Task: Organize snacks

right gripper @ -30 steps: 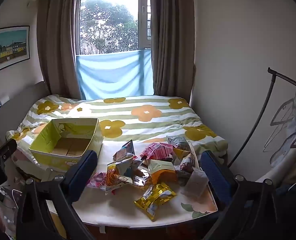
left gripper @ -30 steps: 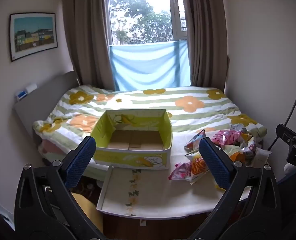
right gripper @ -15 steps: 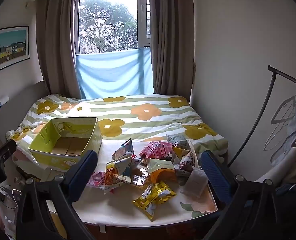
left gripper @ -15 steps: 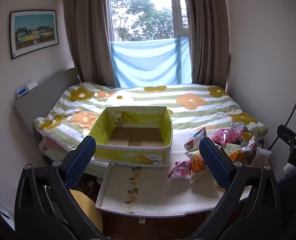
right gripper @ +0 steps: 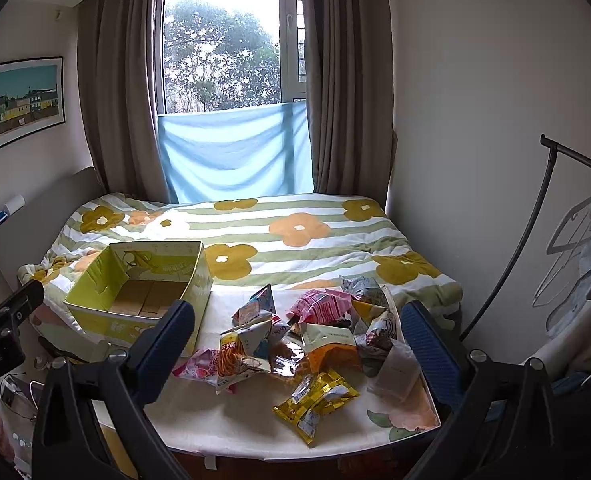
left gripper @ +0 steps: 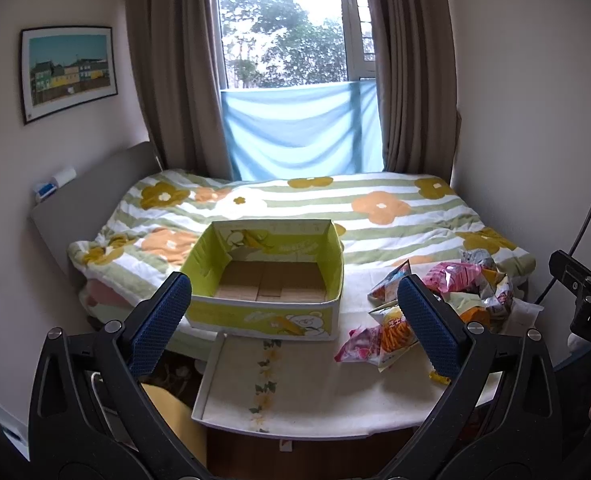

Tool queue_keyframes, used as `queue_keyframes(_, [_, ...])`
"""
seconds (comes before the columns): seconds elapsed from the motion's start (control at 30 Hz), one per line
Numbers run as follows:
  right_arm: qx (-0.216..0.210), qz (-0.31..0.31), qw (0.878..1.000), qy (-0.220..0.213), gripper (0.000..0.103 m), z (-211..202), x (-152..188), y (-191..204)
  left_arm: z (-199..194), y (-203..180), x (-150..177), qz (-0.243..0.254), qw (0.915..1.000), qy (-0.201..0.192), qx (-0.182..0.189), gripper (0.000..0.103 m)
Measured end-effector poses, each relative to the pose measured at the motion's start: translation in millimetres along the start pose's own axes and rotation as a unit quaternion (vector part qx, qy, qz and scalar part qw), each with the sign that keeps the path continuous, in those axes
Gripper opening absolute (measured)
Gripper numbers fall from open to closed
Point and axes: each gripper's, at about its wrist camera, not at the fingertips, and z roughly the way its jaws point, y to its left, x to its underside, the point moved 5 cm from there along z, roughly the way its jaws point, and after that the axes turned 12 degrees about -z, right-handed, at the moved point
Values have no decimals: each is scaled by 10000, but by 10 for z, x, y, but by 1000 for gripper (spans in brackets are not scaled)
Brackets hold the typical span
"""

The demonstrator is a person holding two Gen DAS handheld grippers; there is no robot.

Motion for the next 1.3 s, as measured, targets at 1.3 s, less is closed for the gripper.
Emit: queue_keyframes(1.3, [219,-46,9997,65,103,52,24,22,80,56,18,-46,10000,35,19,102])
